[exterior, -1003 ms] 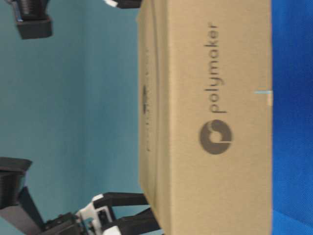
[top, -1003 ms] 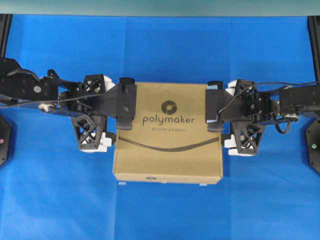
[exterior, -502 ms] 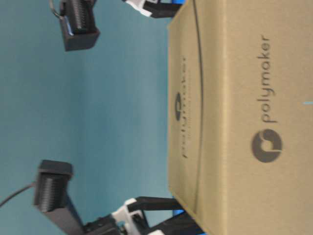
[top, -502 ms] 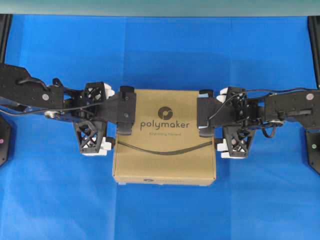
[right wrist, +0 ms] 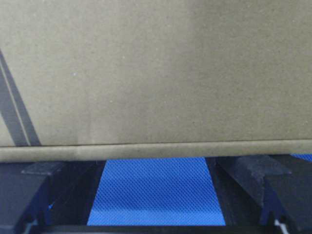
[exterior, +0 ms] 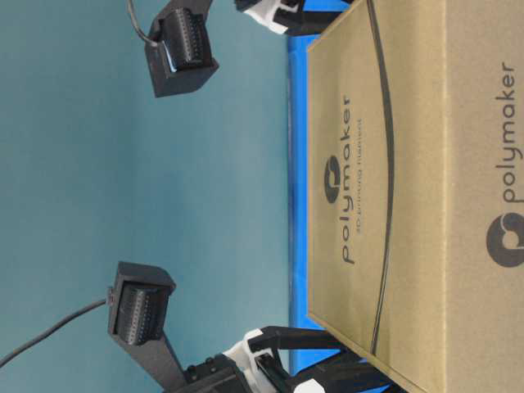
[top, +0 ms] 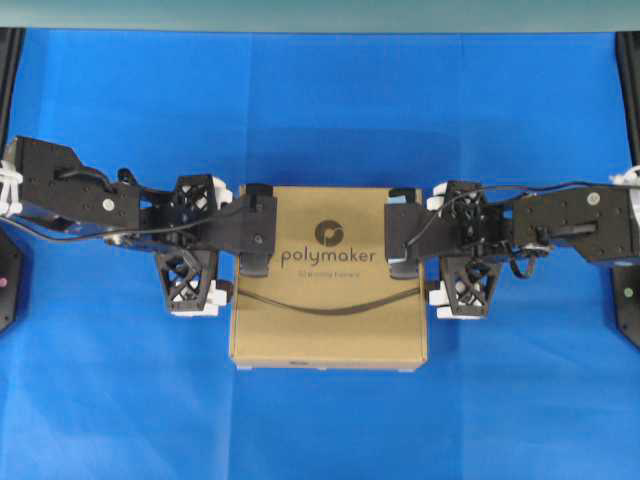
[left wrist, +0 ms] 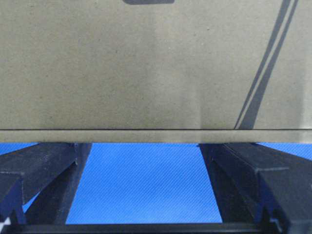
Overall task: Lift up the cardboard box by clamping it between your arms.
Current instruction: 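Lower both arms together, setting the box back onto the table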
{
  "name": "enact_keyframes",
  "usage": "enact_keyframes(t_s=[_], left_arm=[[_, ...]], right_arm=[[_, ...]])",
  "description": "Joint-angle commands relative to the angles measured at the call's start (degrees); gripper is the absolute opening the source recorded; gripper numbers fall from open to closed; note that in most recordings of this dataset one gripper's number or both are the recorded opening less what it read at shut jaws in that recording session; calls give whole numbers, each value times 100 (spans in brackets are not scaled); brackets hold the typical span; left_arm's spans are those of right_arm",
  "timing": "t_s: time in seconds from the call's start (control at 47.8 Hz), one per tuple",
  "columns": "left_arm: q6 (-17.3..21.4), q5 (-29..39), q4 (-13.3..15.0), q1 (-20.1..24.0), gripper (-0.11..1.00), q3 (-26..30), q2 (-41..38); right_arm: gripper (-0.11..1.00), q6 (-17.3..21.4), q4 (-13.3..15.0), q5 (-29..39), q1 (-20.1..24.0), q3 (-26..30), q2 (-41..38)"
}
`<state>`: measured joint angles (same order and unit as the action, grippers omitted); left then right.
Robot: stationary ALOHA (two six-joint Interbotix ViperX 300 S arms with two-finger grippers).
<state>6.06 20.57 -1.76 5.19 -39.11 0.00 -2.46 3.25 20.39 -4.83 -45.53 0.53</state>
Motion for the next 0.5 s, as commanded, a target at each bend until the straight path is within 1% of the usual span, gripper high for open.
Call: enact_keyframes(t_s=[0.0, 0.125, 0.251, 0.355, 0.481], left_arm=[[53, -193, -9, 44, 86, 26, -53], [53, -167, -9, 53, 86, -105, 0], [70, -167, -9, 62, 86, -255, 97], [62, -167, -18, 70, 86, -343, 149], [62, -167, -9, 70, 86, -466, 264]], right_arm=[[99, -70, 9, -272, -53, 62, 44], [99, -70, 9, -281, -88, -79, 105], [99, 9, 9, -281, -97, -299, 246], [99, 35, -44, -299, -123, -554, 422], [99, 26, -141, -299, -114, -729, 650]])
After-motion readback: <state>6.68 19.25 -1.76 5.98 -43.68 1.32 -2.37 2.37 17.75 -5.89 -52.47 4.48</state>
